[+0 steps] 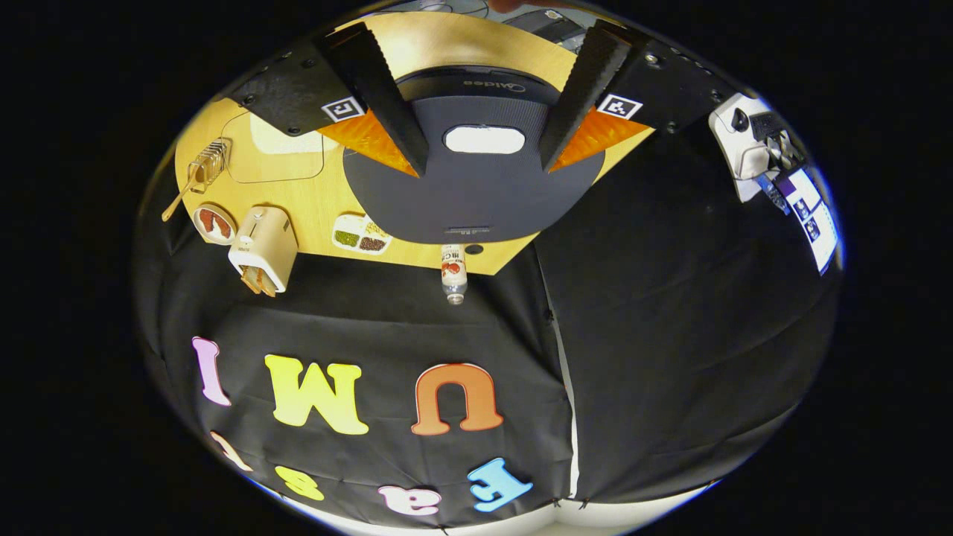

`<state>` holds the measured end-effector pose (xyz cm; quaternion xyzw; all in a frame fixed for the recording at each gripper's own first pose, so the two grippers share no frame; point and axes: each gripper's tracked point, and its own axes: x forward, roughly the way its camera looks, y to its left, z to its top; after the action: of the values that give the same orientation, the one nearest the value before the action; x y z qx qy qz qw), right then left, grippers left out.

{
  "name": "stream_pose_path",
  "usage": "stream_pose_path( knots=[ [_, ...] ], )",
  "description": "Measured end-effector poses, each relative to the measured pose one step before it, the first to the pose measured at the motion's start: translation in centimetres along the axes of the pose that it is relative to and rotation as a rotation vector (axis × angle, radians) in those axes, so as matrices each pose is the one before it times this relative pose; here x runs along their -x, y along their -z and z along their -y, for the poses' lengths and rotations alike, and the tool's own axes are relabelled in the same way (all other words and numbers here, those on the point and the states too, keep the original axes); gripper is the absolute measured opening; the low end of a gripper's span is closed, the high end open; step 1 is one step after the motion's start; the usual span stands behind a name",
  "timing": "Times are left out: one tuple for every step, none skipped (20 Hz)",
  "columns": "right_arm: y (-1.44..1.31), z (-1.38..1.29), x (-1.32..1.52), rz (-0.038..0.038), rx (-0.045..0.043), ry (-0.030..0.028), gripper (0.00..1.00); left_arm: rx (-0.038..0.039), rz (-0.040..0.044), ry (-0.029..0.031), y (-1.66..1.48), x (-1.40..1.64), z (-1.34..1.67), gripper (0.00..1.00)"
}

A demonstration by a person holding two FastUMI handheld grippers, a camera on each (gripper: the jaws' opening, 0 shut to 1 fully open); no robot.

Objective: Close the left gripper, press the button to open the rice cooker; take a wooden spoon from the chopstick holder with the right hand, scoop a spoonful of rice and pour it into the rice cooker, then put the wooden spoon back into the chopstick holder.

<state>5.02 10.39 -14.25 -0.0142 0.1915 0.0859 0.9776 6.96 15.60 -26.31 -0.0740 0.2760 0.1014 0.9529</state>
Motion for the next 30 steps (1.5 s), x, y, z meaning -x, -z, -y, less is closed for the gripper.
stream_pose_path(
  knots=[
    [0.147,0.036,0.114,-0.00221,0.00614,0.00126,1.00,0.01121,-0.02975,0.00321,1.273,-0.029,0.102,0.98],
    [0.022,0.028,0.150,-0.00062,0.00667,0.00125,1.00,0.00253,-0.01147,0.00156,1.177,-0.009,0.049,0.98],
    [0.225,-0.018,-0.012,-0.00139,0.00610,0.00021,1.00,-0.01147,0.02452,-0.00195,0.034,0.385,0.009,0.98],
    [0.188,0.143,0.116,-0.00507,0.00406,0.00389,1.00,-0.01393,0.02328,-0.00529,-0.277,-0.115,0.128,0.99],
    [0.298,0.210,0.075,-0.00520,-0.00116,0.00133,1.00,-0.00339,-0.00645,-0.00559,0.426,0.107,-0.166,0.98],
    [0.330,0.099,0.140,-0.00782,-0.00472,-0.00009,1.00,0.01276,0.01831,0.00052,-0.125,-0.062,-0.115,0.98],
    [0.367,0.113,0.052,-0.00916,-0.00293,0.00247,1.00,0.02555,-0.01382,0.00247,0.419,-0.072,0.049,0.99],
    [0.270,0.206,0.003,-0.00567,-0.00072,0.00236,1.00,0.00037,0.01638,0.00231,-0.237,0.031,0.137,0.98],
    [0.226,0.199,0.008,-0.00412,0.00137,0.00423,1.00,-0.02020,-0.00460,-0.00274,0.126,0.083,0.021,0.99],
    [0.232,0.078,0.136,-0.00525,0.00107,0.00016,1.00,-0.01580,0.01248,-0.00159,-0.109,0.078,-0.031,0.99],
    [0.144,0.116,0.069,-0.00299,-0.00122,0.00336,1.00,-0.00179,-0.00168,-0.00272,0.308,-0.155,-0.033,0.99],
    [-0.019,0.038,-0.017,-0.00162,-0.00250,-0.00015,1.00,-0.00171,-0.00973,-0.00232,0.576,-0.239,0.160,0.99],
    [0.332,0.010,-0.036,-0.00376,-0.00092,-0.00039,1.00,-0.00001,0.00368,-0.00280,0.218,0.281,-0.016,0.99],
    [0.000,0.018,-0.022,-0.00334,0.00173,-0.00143,1.00,-0.00193,0.01039,-0.00630,-0.246,-0.253,0.008,1.00],
    [-0.096,0.023,0.072,0.00352,0.00172,0.00043,1.00,-0.01121,0.00487,-0.00202,-0.227,0.083,-0.046,1.00],
    [-0.315,0.085,0.032,0.00699,0.00191,0.00077,1.00,0.00243,0.00316,-0.00203,-0.092,0.026,0.043,1.00],
    [-0.028,0.051,-0.007,0.00624,-0.00092,-0.00062,1.00,0.00286,0.00046,-0.00313,-0.195,0.130,0.051,0.99],
    [-0.237,0.066,0.017,0.00988,-0.00822,-0.00134,1.00,0.00106,0.01136,-0.00267,-0.463,0.000,-0.104,0.99],
    [-0.399,0.005,-0.029,0.01190,-0.01185,-0.00361,1.00,-0.01333,0.00576,0.00428,-0.159,-0.004,0.044,0.98],
    [-0.333,0.087,0.072,0.01651,-0.01255,-0.00105,1.00,-0.01088,0.01712,-0.01127,-0.343,-0.039,-0.147,0.98],
    [-0.522,0.265,0.046,0.01955,-0.00693,0.00531,1.00,-0.00297,0.01792,-0.01785,-0.451,-0.141,-0.302,0.96],
    [-0.377,0.382,-0.094,0.01238,-0.00039,0.01203,1.00,0.00906,0.01469,-0.00137,-0.421,0.045,-0.202,0.96],
    [-0.405,0.324,0.085,0.01316,-0.00073,0.00629,1.00,0.00493,0.02230,-0.00488,-0.702,0.403,0.085,0.95],
    [-0.598,0.282,0.103,0.01273,-0.00340,0.00831,1.00,-0.00579,0.04096,-0.00182,-1.456,0.402,0.125,0.95],
    [-0.673,0.230,0.108,0.01240,-0.00390,0.00680,1.00,-0.00824,0.05348,-0.01496,-1.734,0.593,-0.191,0.95],
    [-0.687,0.045,0.198,0.01398,-0.00313,0.00150,1.00,-0.01541,0.04451,-0.00514,-1.985,0.449,-0.069,0.95],
    [-0.791,0.011,0.303,0.01430,-0.00113,0.00151,1.00,-0.01633,0.04875,-0.00678,-1.948,0.738,0.015,0.95],
    [-1.082,0.054,0.348,0.02600,-0.00356,0.00163,1.00,-0.01137,0.04475,0.00985,-1.949,0.896,0.472,0.95],
    [-0.980,0.047,0.385,0.02296,0.00169,0.00052,1.00,-0.01400,0.04928,0.00637,-2.248,1.009,0.404,0.95],
    [-0.995,0.023,0.372,0.02125,0.00786,0.00582,1.00,-0.01694,0.05293,0.00787,-2.222,0.824,0.311,0.95]
  ],
)
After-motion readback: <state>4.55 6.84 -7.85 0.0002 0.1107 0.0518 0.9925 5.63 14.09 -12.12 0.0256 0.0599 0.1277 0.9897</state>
